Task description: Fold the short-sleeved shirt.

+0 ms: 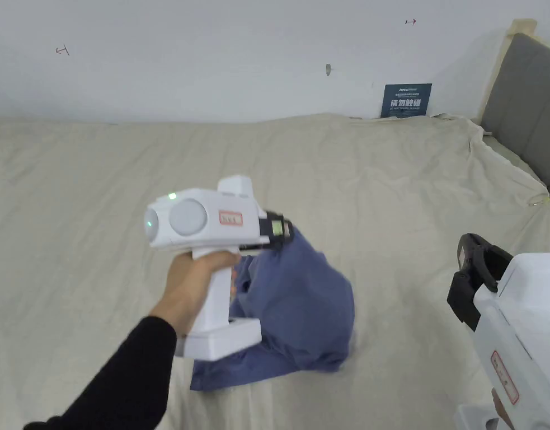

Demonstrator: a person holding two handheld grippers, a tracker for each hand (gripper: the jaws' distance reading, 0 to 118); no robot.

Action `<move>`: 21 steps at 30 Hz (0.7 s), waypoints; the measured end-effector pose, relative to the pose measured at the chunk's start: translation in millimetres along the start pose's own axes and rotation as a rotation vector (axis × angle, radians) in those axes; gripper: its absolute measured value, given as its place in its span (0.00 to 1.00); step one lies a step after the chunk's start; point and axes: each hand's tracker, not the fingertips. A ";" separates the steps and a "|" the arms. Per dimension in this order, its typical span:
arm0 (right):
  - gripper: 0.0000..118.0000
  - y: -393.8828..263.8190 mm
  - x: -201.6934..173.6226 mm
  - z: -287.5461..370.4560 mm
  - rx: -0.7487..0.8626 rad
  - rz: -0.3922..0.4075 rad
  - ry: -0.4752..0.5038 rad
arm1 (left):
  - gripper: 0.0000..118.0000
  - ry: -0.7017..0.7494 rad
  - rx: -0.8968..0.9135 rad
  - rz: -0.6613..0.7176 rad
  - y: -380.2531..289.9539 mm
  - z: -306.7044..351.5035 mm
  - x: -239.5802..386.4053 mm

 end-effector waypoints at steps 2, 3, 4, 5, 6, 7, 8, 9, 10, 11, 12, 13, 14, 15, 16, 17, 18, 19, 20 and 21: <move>0.00 -3.0 -1.8 -1.8 -0.010 -0.001 -0.005 | 0.00 0.006 -0.069 -0.015 -23.4 -24.9 -6.0; 0.00 -3.9 -1.9 -2.0 -0.015 -0.003 -0.007 | 0.00 0.012 -0.099 -0.017 -34.1 -35.0 -6.7; 0.00 -4.6 -2.3 -2.1 -0.020 -0.006 -0.009 | 0.00 0.015 -0.113 -0.013 -43.5 -43.9 -7.4; 0.00 -5.7 -2.9 -2.3 -0.024 -0.006 -0.009 | 0.00 0.009 -0.122 -0.003 -50.5 -53.3 -11.9; 0.00 -6.7 -3.9 -2.7 -0.028 -0.006 -0.010 | 0.00 0.008 -0.138 0.008 -55.6 -60.8 -14.1; 0.00 -7.5 -4.6 -2.9 -0.033 -0.005 -0.012 | 0.00 0.022 -0.157 0.023 -61.0 -68.7 -15.6; 0.00 -8.2 -5.4 -2.9 -0.038 -0.005 -0.012 | 0.00 0.052 -0.184 0.032 -66.7 -77.9 -17.4; 0.00 -8.9 -6.3 -2.8 -0.041 -0.006 -0.011 | 0.00 0.068 -0.213 0.030 -72.0 -83.9 -17.1; 0.00 -9.5 -7.5 -2.5 -0.045 -0.009 -0.012 | 0.00 0.090 -0.249 0.024 -78.8 -93.3 -19.3; 0.00 -9.8 -8.1 -2.3 -0.048 -0.011 -0.012 | 0.00 0.121 -0.288 0.014 -85.2 -102.1 -21.6; 0.00 -9.9 -8.6 -2.0 -0.051 -0.014 -0.012 | 0.00 0.171 -0.315 0.002 -92.2 -110.0 -24.1; 0.00 -9.8 -9.1 -1.5 -0.053 -0.016 -0.011 | 0.00 0.208 -0.355 -0.010 -101.1 -116.8 -24.1; 0.00 -9.5 -9.8 -1.1 -0.056 -0.015 -0.010 | 0.00 0.240 -0.384 -0.025 -108.5 -122.3 -26.2; 0.00 -9.3 -10.1 -1.0 -0.058 -0.012 -0.011 | 0.00 0.252 -0.394 -0.032 -113.7 -125.4 -27.9; 0.00 -8.9 -10.4 -0.9 -0.061 -0.009 -0.012 | 0.02 0.267 -0.392 -0.025 -117.8 -126.0 -29.9; 0.00 -8.3 -10.5 -0.6 -0.063 -0.007 -0.011 | 0.07 0.266 -0.370 -0.010 -122.1 -124.1 -29.9; 0.00 -7.2 -10.6 -0.2 -0.064 -0.004 -0.011 | 0.12 0.258 -0.337 0.014 -122.0 -120.1 -31.2; 0.00 -6.3 -10.8 0.1 -0.064 -0.003 -0.011 | 0.17 0.242 -0.312 0.042 -119.6 -116.5 -31.8; 0.00 -5.1 -11.1 0.4 -0.064 -0.002 -0.013 | 0.31 0.244 -0.305 0.043 -116.7 -112.2 -31.3; 0.00 -3.2 -11.5 0.8 -0.063 -0.002 -0.013 | 0.44 0.242 -0.296 0.033 -115.8 -103.3 -26.7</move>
